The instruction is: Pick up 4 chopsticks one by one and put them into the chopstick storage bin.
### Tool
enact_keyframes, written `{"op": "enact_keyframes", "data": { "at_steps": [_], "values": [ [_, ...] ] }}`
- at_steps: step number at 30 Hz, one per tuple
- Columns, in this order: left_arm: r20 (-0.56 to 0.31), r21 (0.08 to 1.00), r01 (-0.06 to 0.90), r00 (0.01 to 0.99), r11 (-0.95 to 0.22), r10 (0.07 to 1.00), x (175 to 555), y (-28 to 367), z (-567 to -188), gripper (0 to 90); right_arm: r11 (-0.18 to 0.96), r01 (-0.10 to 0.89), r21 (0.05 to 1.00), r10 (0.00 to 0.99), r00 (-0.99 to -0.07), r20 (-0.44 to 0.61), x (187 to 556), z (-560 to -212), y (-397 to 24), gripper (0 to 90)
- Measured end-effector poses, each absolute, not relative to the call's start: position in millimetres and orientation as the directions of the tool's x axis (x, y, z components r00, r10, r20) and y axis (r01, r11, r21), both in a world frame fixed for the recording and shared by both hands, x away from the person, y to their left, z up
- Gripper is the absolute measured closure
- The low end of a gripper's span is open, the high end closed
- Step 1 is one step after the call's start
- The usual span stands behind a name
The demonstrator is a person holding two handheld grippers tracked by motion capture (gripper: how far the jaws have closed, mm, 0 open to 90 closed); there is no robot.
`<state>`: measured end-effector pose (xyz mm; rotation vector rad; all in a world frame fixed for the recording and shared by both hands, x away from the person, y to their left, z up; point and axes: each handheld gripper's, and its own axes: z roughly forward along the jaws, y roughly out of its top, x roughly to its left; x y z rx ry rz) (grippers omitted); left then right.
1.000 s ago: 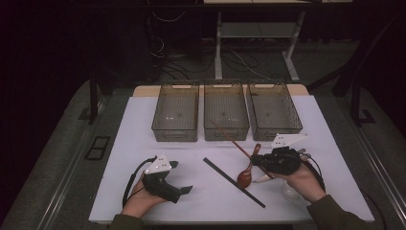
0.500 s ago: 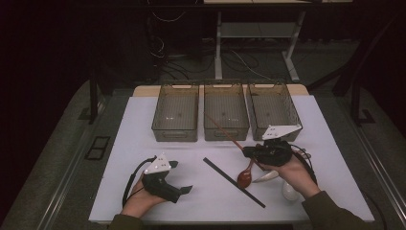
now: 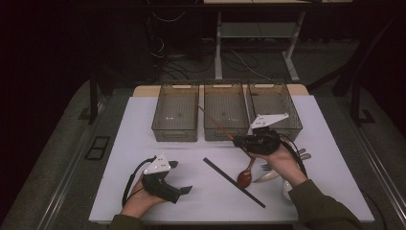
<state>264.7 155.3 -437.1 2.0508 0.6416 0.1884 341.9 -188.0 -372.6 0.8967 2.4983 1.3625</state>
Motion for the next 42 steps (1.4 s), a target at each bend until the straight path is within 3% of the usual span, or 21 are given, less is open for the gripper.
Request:
{"op": "enact_keyframes", "data": {
  "at_steps": [28,42],
  "values": [
    [-0.130,0.836,0.372,0.848,-0.403,0.514,264.3,157.0,-436.2,0.0,0.398,0.412,0.820,0.588,-0.800,0.116,400.2,-324.3,-122.0,82.5],
    [-0.131,0.840,0.369,0.849,-0.397,0.511,264.4,158.5,-435.4,0.0,0.362,0.455,0.814,0.630,-0.763,0.146,446.7,-328.1,-75.7,82.5]
  ]
}}
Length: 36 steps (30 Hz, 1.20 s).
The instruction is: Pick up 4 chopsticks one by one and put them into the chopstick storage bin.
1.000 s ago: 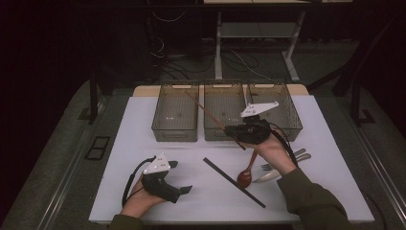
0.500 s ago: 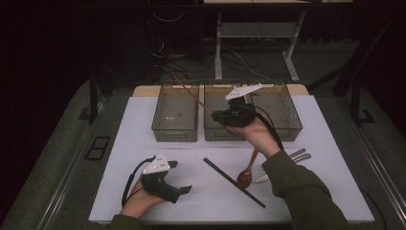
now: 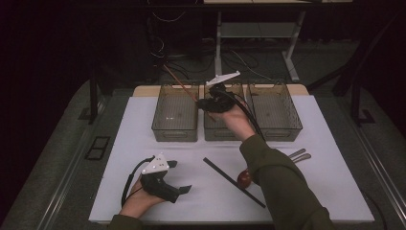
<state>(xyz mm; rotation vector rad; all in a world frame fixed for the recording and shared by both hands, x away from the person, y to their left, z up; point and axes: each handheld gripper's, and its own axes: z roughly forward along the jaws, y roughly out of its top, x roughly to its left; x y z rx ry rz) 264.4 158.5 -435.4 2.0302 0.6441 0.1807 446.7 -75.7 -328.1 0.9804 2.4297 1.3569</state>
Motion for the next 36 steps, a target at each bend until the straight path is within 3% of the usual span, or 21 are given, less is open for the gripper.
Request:
{"op": "enact_keyframes", "data": {
  "at_steps": [17,36],
  "values": [
    [-0.132,0.844,0.366,0.850,-0.392,0.509,265.0,160.8,-435.0,0.0,0.410,0.460,0.787,0.614,-0.778,0.135,470.9,-347.3,-6.3,82.5],
    [-0.140,0.843,0.371,0.851,-0.390,0.506,264.3,159.7,-435.2,0.0,0.497,0.551,0.670,0.648,-0.749,0.135,480.5,-388.0,10.3,82.4]
  ]
}}
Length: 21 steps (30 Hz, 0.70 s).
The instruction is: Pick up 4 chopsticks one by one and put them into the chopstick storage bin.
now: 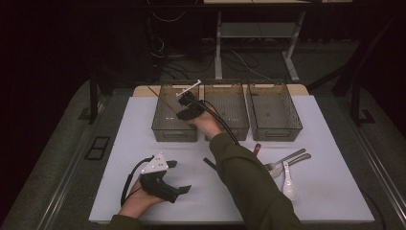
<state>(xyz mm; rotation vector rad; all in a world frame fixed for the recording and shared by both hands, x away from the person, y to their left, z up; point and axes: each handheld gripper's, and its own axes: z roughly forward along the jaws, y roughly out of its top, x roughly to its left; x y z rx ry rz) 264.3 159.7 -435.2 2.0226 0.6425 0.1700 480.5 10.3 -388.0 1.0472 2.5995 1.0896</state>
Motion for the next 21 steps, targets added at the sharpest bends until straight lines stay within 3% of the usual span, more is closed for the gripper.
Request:
{"op": "enact_keyframes", "data": {
  "at_steps": [5,9,16,21],
  "values": [
    [-0.140,0.843,0.371,0.851,-0.390,0.506,264.2,159.7,-435.1,0.0,0.509,0.553,0.660,0.640,-0.756,0.140,479.9,-388.0,11.2,81.5],
    [-0.138,0.841,0.370,0.852,-0.395,0.505,264.5,159.6,-435.3,0.0,0.501,0.556,0.663,0.637,-0.756,0.153,480.6,-386.6,9.4,67.4],
    [-0.139,0.841,0.371,0.852,-0.394,0.505,264.6,159.8,-435.4,0.0,0.473,0.555,0.684,0.629,-0.756,0.179,481.7,-380.3,3.6,51.5],
    [-0.136,0.840,0.369,0.853,-0.398,0.504,264.9,159.7,-435.7,0.0,0.476,0.550,0.686,0.618,-0.765,0.184,479.8,-373.4,-1.9,46.5]
  ]
}}
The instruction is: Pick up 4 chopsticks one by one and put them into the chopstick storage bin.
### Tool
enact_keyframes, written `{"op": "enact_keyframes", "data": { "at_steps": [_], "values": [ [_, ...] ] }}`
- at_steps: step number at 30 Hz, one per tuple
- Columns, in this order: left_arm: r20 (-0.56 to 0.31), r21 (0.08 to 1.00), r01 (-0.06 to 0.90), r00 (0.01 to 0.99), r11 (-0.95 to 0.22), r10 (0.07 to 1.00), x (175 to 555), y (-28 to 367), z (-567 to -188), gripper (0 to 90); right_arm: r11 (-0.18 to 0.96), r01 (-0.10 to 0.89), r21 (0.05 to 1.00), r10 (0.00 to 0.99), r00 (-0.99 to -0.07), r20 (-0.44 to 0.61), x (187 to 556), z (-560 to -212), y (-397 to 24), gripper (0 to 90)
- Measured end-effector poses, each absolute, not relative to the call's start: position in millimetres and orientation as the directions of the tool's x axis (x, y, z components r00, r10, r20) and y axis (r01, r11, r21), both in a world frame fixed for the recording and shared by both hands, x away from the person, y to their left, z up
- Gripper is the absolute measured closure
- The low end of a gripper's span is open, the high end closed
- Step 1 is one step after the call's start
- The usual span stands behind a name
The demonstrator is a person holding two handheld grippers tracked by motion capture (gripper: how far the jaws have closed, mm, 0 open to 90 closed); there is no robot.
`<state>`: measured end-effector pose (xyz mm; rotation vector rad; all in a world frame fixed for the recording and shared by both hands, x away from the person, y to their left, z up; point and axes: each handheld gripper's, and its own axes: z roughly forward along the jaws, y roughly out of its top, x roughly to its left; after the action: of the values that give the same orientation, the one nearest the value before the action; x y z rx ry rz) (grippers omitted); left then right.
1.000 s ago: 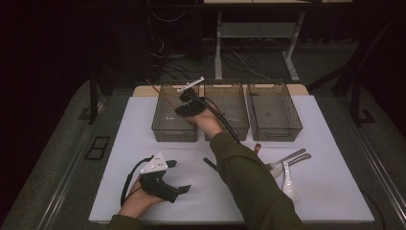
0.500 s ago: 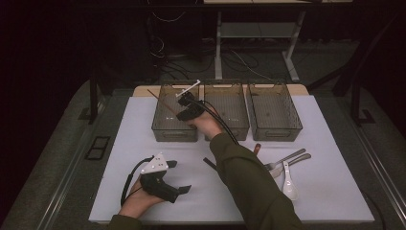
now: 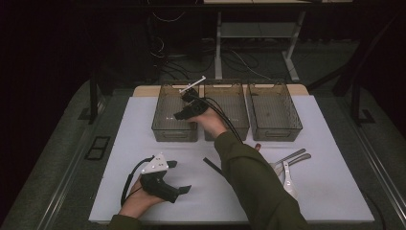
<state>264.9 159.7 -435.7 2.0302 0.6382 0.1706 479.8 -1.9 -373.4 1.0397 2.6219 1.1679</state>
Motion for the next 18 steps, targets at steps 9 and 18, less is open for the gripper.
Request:
{"op": "enact_keyframes", "data": {
  "at_steps": [9,18],
  "values": [
    [-0.133,0.839,0.369,0.853,-0.401,0.505,264.8,158.8,-436.2,0.0,0.477,0.510,0.716,0.591,-0.789,0.168,466.0,-352.0,-20.6,43.1],
    [-0.135,0.835,0.373,0.852,-0.404,0.506,265.0,158.1,-436.6,0.0,0.485,0.488,0.726,0.544,-0.818,0.186,446.7,-338.1,-50.1,37.7]
  ]
}}
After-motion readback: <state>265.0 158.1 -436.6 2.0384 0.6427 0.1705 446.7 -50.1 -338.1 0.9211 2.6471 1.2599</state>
